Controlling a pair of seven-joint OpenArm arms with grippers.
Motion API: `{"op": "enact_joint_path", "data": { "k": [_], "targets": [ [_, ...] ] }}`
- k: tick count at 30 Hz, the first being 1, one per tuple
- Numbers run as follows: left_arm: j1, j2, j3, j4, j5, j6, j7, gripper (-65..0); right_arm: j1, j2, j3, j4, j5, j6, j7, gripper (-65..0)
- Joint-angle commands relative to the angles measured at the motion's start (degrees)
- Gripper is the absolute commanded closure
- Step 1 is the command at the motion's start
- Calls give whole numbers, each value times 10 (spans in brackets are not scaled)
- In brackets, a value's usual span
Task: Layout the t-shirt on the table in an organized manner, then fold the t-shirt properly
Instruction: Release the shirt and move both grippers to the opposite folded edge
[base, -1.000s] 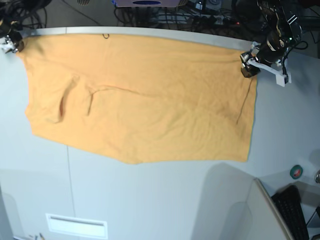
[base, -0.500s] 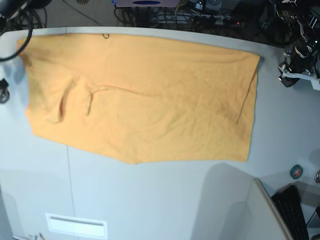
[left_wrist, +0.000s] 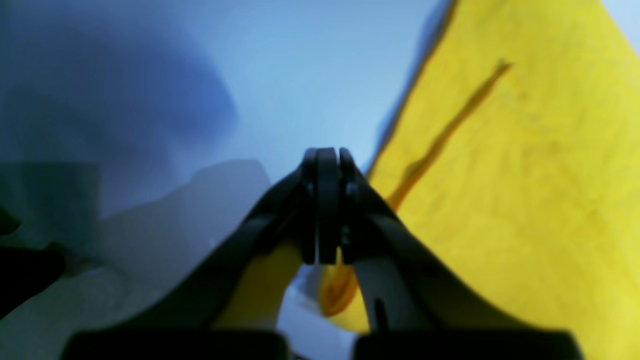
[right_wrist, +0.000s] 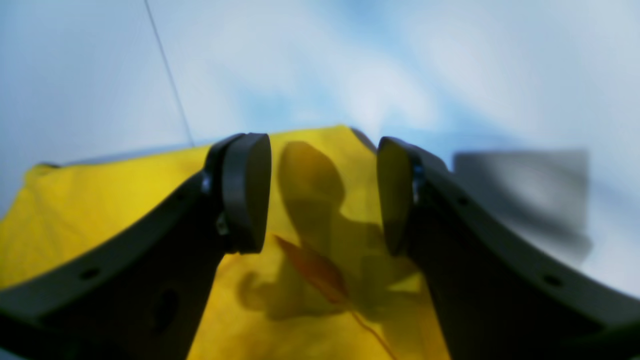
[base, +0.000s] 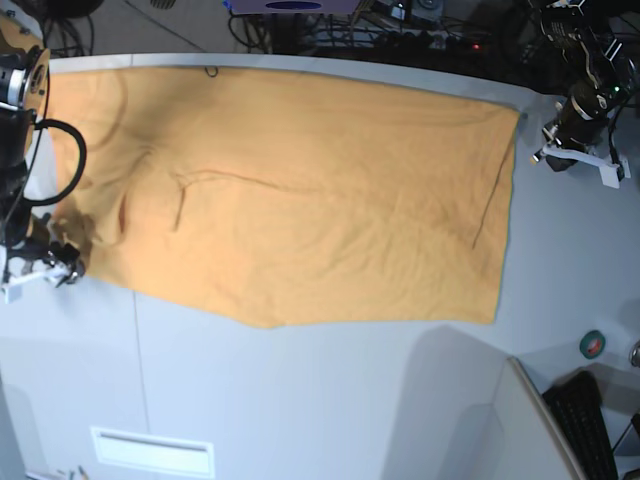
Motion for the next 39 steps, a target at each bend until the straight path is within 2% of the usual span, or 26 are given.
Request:
{"op": "enact_joint_path", "data": {
  "k": [1,8,11,12,15,18,21,27,33,35,36,38,39],
  "targets": [
    [-2,-8,-3,10,-7,-1,-9,0,11,19,-4,-6,4,1,17,-327],
    [-2,-8,0,10,-7,-1,-9,0,-8,21,-15,-6,4,1,23,-323],
    [-2,-5,4,16,-7,-3,-9,0,-34,29,-15,39,4,1,20,-321],
    [-2,-4,11,25,-7,-14,-9,0,-48,30,-15,64,4,0,20,-321],
    [20,-4,74,66,-7,-69,-9,0,-81,31,-15,129,4,-2,20,-321],
    [26,-4,159,96,-2,-72,-9,0,-85,29,-15,125,4,-2,20,-321],
    [26,-4,203,96,-2,-72,-11,0,-85,26,-15,117,4,-2,20,-326],
    [26,-8,199,95,-2,-72,-12,0,-79,26,-15,115,4,-2,20,-327],
    [26,-9,121,85,-4,-72,-9,0,-77,11,-17,93,3,-1,20,-318],
    [24,-9,107,77,-2,-72,-9,0,-78,10,-17,94,3,-1,20,-270],
    [24,-9,103,74,-2,-72,-9,0,-78,10,-15,96,4,-1,20,-204],
    [25,-10,100,68,-2,-72,-9,0,-80,10,-12,112,4,-1,20,-32],
    [26,-14,100,63,-2,-72,-9,0,-87,10,-11,129,4,-1,20,0]
  ]
}}
